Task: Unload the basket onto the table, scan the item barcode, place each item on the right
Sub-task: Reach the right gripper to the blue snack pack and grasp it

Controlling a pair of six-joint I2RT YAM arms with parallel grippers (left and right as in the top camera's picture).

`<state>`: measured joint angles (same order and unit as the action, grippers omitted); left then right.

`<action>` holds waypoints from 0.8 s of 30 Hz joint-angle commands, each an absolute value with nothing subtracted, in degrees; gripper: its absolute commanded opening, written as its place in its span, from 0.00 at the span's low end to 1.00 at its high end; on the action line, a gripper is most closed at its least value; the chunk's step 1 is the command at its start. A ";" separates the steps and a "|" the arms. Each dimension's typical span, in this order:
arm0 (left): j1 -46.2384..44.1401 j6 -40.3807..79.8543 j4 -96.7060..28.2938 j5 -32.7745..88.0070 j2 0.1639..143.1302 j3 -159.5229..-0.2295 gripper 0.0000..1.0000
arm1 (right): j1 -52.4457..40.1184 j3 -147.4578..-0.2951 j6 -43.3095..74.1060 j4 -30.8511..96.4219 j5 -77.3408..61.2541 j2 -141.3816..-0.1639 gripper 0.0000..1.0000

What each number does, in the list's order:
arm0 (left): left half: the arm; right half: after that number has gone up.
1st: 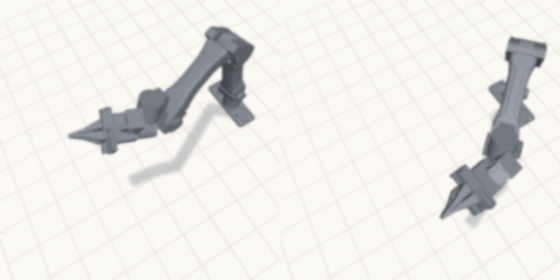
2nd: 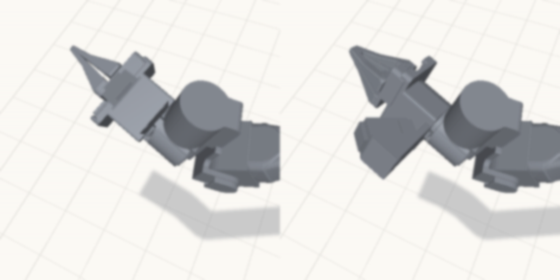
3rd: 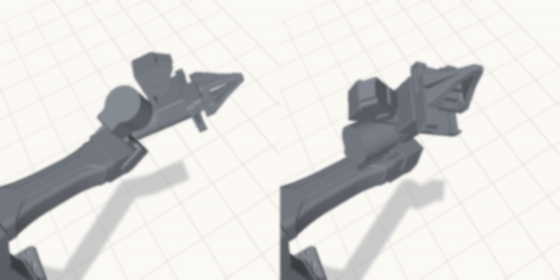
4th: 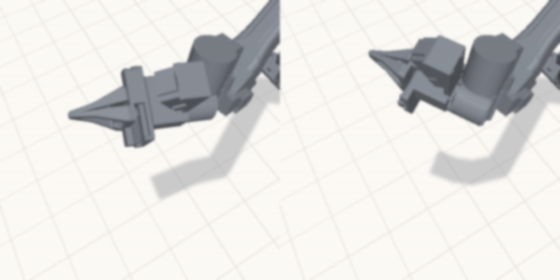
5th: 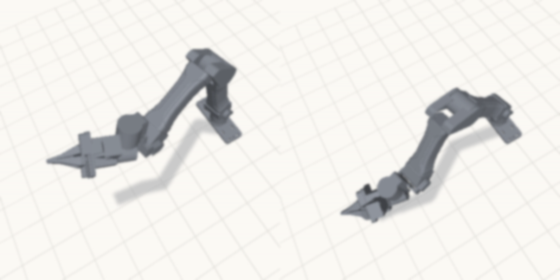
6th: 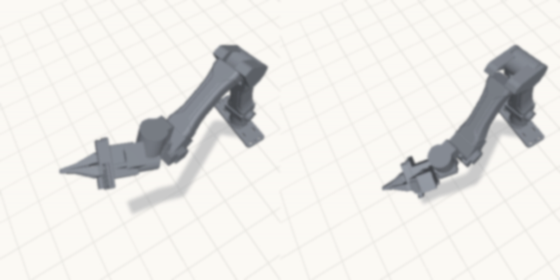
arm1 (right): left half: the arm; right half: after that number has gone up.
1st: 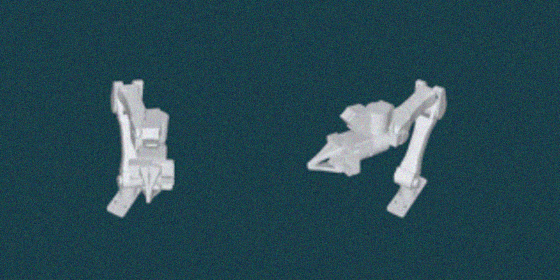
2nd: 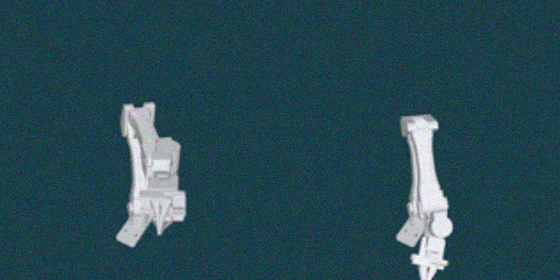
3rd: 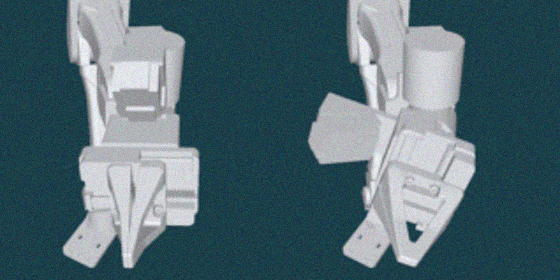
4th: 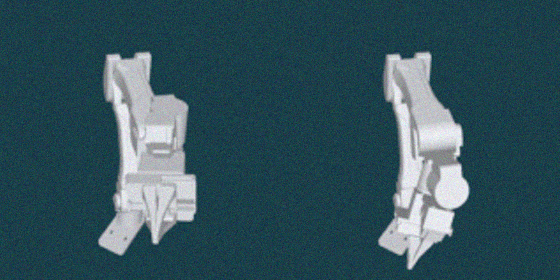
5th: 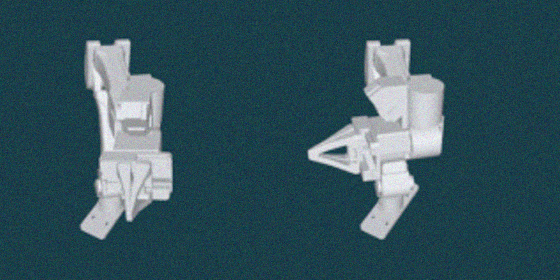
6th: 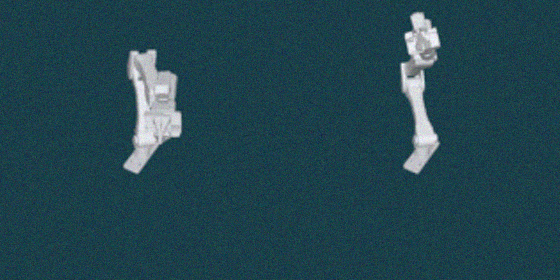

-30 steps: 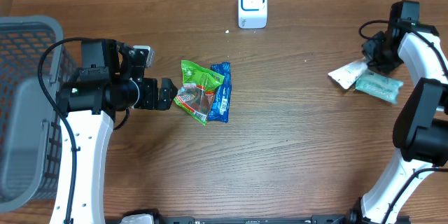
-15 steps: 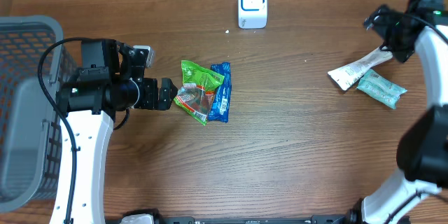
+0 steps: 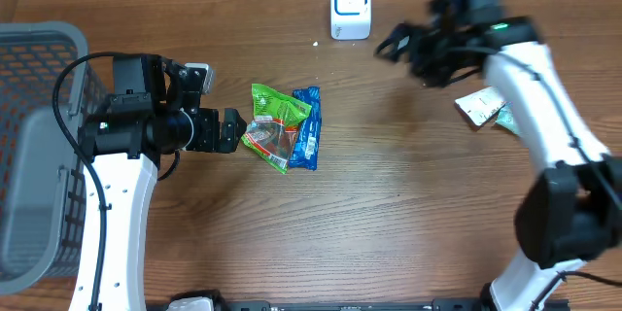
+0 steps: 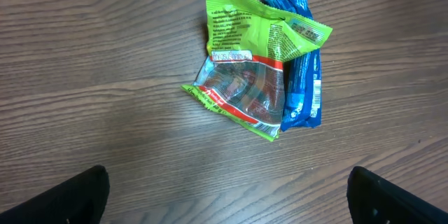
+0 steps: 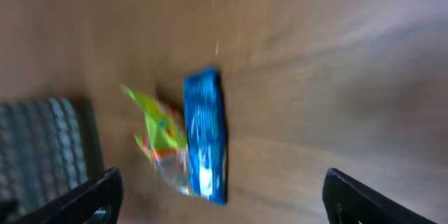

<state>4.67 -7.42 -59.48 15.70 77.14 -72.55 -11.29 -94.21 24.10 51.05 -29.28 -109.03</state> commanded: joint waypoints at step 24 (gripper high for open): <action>4.47 -6.61 -59.31 16.29 77.23 -72.51 1.00 | -32.05 -92.84 28.49 39.53 -19.53 -127.81 0.45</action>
<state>4.67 -7.42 -59.48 15.70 77.14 -72.55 -32.05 -93.08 28.62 39.72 -21.71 -126.96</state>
